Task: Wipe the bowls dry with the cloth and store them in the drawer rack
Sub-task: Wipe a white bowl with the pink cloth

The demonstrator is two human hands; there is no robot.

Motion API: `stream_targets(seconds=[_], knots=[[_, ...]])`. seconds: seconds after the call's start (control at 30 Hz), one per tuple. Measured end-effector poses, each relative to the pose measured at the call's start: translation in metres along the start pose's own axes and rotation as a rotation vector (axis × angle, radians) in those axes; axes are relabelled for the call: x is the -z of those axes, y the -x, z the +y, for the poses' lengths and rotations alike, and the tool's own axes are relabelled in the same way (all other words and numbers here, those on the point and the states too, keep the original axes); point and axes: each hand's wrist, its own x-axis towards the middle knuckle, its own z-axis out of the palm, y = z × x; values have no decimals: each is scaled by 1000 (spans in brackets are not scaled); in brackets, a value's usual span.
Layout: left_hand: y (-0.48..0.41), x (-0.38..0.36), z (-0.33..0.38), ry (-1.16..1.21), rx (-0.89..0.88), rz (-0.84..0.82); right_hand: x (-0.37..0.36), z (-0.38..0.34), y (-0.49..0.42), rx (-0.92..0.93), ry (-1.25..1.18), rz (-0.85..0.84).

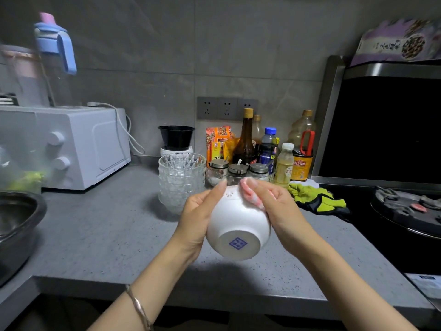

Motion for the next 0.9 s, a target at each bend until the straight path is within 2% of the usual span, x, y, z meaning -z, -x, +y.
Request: stream_targets(seconds=[0.23, 0.37, 0.47, 0.53, 0.6, 0.7, 0.77, 0.83, 0.9], knots=[[-4, 3, -16, 339, 213, 211, -16, 31, 9, -54, -372, 72], [-11, 8, -21, 478, 264, 263, -16, 47, 6, -105, -382, 15], [-16, 12, -21, 553, 267, 272, -5, 50, 2, -73, -351, 164], [-21, 16, -21, 576, 266, 283, 4, 44, -1, 25, -255, 286], [-24, 18, -20, 575, 276, 313, 6, 34, -4, 164, -119, 326], [-23, 9, -18, 514, 294, 292, -12, 22, -4, 368, 178, 177], [-19, 4, -19, 460, 313, 286, -22, 30, -4, 504, 564, 85], [-16, 5, -19, 452, 319, 307, -23, 44, -3, 587, 870, 115], [-17, 8, -18, 442, 308, 378, -23, 53, 4, 615, 916, 177]])
